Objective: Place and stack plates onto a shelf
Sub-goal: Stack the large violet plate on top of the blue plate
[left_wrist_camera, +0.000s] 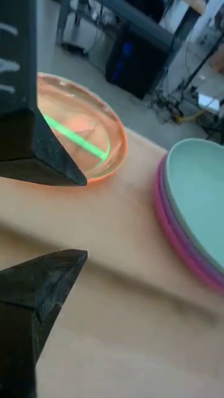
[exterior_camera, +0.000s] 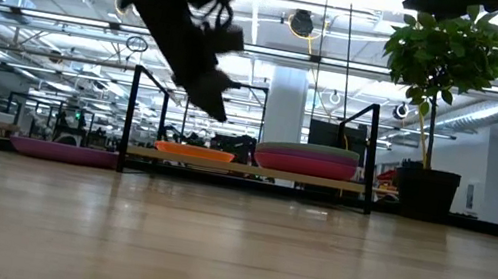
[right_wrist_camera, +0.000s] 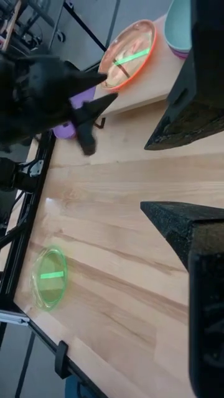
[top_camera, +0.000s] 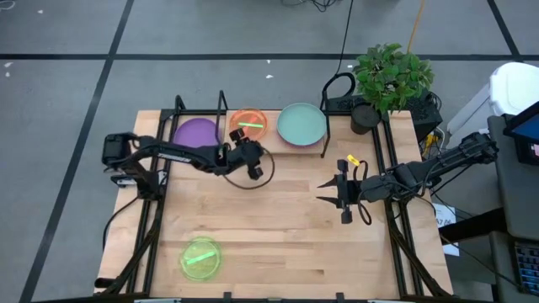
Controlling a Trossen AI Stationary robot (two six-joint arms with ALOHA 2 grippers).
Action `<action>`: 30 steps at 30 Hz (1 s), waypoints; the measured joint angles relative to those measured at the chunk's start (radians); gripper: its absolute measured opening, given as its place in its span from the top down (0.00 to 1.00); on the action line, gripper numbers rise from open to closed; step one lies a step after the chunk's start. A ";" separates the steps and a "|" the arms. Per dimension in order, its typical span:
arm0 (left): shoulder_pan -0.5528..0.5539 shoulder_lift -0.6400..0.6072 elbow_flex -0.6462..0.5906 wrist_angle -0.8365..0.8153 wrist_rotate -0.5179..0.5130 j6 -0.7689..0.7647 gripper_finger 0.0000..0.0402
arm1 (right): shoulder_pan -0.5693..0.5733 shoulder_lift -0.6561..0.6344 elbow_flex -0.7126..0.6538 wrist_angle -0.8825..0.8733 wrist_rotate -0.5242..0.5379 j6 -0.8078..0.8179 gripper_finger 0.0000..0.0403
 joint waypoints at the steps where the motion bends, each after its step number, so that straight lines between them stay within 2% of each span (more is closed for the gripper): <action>1: -0.019 -0.022 0.000 -0.029 0.000 -0.022 0.54 | 0.000 0.000 0.000 0.000 0.000 -0.006 0.69; 11: -0.266 -0.247 0.000 -0.395 0.060 -0.179 0.54 | 0.000 0.000 0.000 0.006 0.000 -0.013 0.69; 19: -0.390 -0.275 0.000 -0.790 0.053 -0.441 0.54 | 0.000 0.000 0.000 0.008 0.000 -0.003 0.69; 23: -0.420 -0.277 -0.046 -0.853 0.052 -0.529 0.56 | 0.000 0.000 0.000 0.006 0.000 -0.003 0.69; 30: -0.397 -0.285 -0.213 -0.871 -0.010 -0.594 0.69 | 0.000 0.000 0.000 0.004 0.000 -0.015 0.69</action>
